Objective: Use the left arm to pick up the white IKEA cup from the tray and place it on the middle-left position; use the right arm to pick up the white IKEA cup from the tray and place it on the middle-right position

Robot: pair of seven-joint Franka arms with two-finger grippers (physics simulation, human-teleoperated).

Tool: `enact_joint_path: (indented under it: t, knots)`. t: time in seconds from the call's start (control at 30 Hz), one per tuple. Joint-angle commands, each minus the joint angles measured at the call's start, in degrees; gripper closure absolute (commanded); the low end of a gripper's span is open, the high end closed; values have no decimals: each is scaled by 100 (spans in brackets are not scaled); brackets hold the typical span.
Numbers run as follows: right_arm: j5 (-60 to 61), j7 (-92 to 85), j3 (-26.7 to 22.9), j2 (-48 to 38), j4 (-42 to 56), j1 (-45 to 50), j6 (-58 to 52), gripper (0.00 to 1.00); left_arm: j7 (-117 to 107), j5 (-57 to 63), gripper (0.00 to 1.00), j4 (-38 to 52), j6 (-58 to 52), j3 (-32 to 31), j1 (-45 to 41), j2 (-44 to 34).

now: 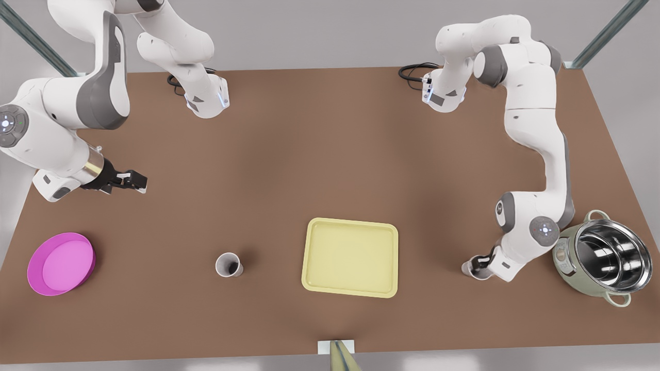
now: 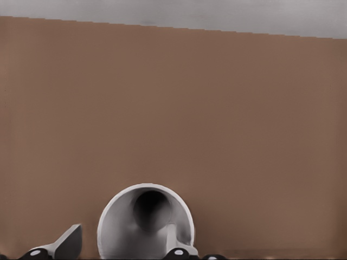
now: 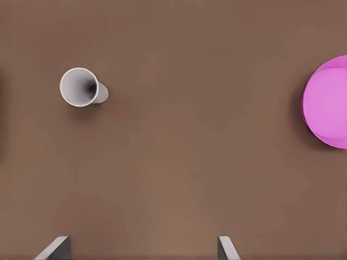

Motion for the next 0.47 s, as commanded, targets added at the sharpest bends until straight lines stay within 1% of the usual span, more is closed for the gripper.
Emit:
enact_joint_path:
  t: [0.0,0.03,0.07,0.13,0.17,0.2,0.23,0.3,0.43]
  knots:
    - [-43,14,0,-6,-2,-5,0,0,-53,393,0,28,-1761,-16,-158,-616]
    - [-43,22,0,-6,-2,-5,0,0,-79,586,0,54,-2595,-15,-369,-1056]
    - [-43,22,0,-6,7,-5,0,0,-45,631,0,326,-3395,-16,-484,-1312]
    - [-43,22,0,-6,7,-5,0,0,17,7,0,458,-3740,-112,-467,-1839]
    - [-43,14,-8,-6,7,-13,0,0,746,-11,0,362,-3872,-103,-458,-2331]
    - [-43,14,-8,-6,7,-13,0,0,826,-160,0,-638,-3602,-59,-431,-3139]
    - [-43,14,-8,-6,7,-13,0,0,817,-160,0,-2169,-2555,-51,-423,-4098]
    - [-43,14,-8,-6,15,-13,0,0,799,-99,0,-1775,-2554,-51,-431,-3774]
    - [-34,22,-8,-6,15,-13,0,0,764,-116,0,-1783,-2572,-51,-423,-3773]
